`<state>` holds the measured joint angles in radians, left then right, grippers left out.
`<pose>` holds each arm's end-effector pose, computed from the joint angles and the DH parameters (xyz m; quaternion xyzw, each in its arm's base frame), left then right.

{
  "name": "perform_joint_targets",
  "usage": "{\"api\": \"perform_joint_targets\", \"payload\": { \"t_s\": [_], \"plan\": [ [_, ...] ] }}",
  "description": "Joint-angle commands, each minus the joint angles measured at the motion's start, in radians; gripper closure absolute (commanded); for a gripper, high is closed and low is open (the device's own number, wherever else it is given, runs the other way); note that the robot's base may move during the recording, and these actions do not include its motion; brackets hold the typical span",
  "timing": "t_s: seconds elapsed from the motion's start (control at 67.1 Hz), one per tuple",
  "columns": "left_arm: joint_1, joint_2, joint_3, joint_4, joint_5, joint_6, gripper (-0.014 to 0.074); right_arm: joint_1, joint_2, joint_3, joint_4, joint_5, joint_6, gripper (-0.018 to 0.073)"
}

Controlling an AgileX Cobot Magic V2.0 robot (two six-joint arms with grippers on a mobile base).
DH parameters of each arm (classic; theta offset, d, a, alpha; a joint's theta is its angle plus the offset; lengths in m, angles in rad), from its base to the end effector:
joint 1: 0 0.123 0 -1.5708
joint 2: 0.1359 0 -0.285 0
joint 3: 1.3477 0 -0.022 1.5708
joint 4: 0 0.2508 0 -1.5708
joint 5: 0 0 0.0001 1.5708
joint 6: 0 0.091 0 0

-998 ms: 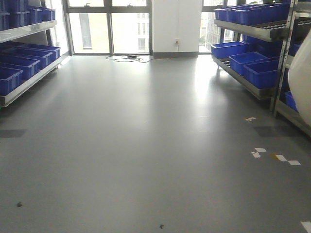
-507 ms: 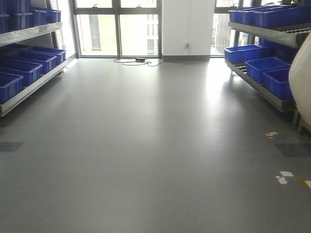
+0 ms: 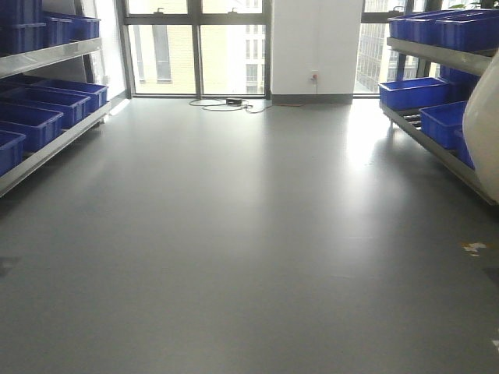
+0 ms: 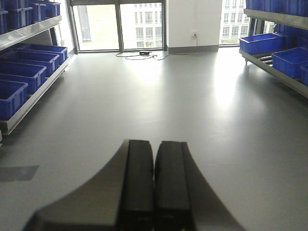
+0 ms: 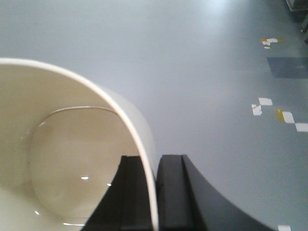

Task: Move white bin to right shelf second layer
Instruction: 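Drive toward the windows and turn toward the blue crate rack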

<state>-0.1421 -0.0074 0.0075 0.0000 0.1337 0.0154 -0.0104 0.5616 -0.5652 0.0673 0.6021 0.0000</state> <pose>0.0556 -0.0080 0.1989 0.0569 0.7211 -0.0437 0.6891 0.1087 0.0023 0.3062 0.0188 0.8624 0.0278 0.5052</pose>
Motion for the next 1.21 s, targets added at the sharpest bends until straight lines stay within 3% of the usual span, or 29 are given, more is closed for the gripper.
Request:
{"api": "perform_joint_targets", "payload": {
  "t_s": [0.0,1.192],
  "plan": [
    [-0.003,-0.015,0.037,0.000,-0.086,-0.003,0.0512,-0.006,0.000,-0.033,0.006,-0.088,0.000,0.0475],
    [-0.003,-0.015,0.037,0.000,-0.086,-0.003,0.0512,-0.006,0.000,-0.033,0.006,-0.088,0.000,0.0475]
  ]
}}
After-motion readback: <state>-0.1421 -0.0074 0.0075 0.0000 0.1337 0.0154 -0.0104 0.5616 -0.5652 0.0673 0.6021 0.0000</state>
